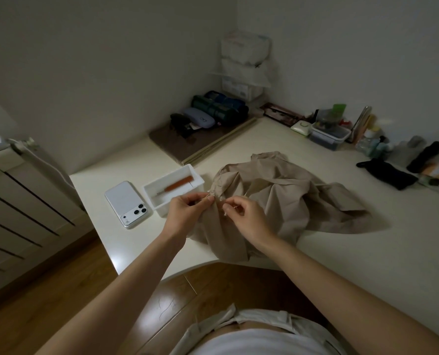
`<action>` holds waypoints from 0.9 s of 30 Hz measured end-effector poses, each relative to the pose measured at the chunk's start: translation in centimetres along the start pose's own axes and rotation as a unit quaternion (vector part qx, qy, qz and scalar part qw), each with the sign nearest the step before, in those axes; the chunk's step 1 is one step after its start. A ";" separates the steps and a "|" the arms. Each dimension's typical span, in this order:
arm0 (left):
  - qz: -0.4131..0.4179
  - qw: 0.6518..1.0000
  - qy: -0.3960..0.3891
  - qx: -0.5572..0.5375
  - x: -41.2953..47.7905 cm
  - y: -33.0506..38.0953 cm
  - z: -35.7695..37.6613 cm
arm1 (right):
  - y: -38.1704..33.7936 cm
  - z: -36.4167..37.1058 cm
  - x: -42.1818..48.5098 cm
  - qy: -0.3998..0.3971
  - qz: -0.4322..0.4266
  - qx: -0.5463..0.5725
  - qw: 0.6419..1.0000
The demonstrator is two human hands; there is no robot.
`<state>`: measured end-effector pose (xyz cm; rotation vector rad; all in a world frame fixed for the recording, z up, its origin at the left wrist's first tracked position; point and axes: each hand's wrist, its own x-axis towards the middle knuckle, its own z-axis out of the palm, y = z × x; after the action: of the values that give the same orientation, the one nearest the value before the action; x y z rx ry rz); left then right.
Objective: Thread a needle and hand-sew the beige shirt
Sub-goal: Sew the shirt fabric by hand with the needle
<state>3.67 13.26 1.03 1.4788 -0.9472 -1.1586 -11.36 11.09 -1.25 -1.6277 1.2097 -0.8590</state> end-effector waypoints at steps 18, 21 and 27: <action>0.043 0.999 0.011 0.029 -1.1 0.1 0.3 | -0.6 -0.2 0.8 0.011 -0.046 -0.086 0.995; 0.045 0.998 0.005 0.032 -1.2 0.0 0.7 | -1.2 -0.3 0.6 0.027 -0.062 -0.056 0.996; 0.055 0.997 0.006 0.045 -1.1 -0.1 0.7 | -1.7 -0.4 0.5 0.005 -0.035 -0.002 0.999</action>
<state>2.71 14.16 1.09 1.4829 -1.0718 -1.0379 -11.04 10.71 0.45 -1.6792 1.1666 -0.9095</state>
